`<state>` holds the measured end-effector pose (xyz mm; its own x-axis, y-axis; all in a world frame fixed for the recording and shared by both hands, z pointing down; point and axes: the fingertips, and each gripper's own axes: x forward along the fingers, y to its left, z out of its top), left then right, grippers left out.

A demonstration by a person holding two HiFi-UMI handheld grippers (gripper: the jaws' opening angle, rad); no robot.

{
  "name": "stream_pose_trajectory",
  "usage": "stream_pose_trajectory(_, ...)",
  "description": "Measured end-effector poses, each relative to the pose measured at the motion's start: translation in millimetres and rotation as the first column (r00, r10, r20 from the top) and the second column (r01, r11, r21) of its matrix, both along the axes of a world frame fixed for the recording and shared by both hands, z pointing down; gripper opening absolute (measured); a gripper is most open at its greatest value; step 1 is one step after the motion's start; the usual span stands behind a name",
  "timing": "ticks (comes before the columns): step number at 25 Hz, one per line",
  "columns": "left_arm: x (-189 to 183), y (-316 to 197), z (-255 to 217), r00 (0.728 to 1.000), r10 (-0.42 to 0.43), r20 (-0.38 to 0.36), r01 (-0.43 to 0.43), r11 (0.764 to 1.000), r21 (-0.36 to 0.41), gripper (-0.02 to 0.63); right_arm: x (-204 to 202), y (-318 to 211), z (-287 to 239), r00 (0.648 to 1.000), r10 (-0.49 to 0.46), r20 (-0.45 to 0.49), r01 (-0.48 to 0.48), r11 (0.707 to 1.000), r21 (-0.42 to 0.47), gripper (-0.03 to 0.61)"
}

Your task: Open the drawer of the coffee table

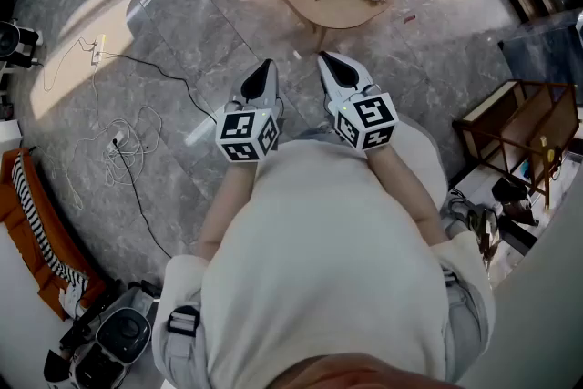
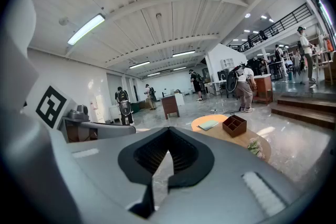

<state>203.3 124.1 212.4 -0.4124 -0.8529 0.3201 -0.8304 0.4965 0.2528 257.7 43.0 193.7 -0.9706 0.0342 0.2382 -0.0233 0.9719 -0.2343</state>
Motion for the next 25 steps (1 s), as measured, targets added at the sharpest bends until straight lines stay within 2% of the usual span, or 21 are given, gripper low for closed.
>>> stream_pose_trajectory(10,2.6,-1.3,5.4,0.998,-0.059,-0.015,0.059,0.998,0.012,0.000,5.6,-6.3,2.6,0.999,-0.040,0.008,0.040,0.999,0.012,-0.002)
stream_pose_trajectory(16,2.6,6.3,13.6,0.995,-0.089,-0.036,0.089,0.996,0.004,0.001,2.2,-2.9,10.8,0.997,-0.079,0.000,0.079,0.997,-0.024,0.002)
stream_pose_trajectory(20,-10.1,3.9,21.9,0.994,-0.090,-0.058,0.090,0.996,-0.008,0.000,-5.2,-7.5,16.7,0.998,-0.067,-0.015,0.067,0.998,-0.023,0.002)
stream_pose_trajectory(25,-43.3,-8.2,20.4,0.996,-0.084,-0.043,0.084,0.996,0.004,0.000,-23.8,-19.2,25.3,0.999,-0.034,-0.035,0.033,0.999,-0.022,0.002)
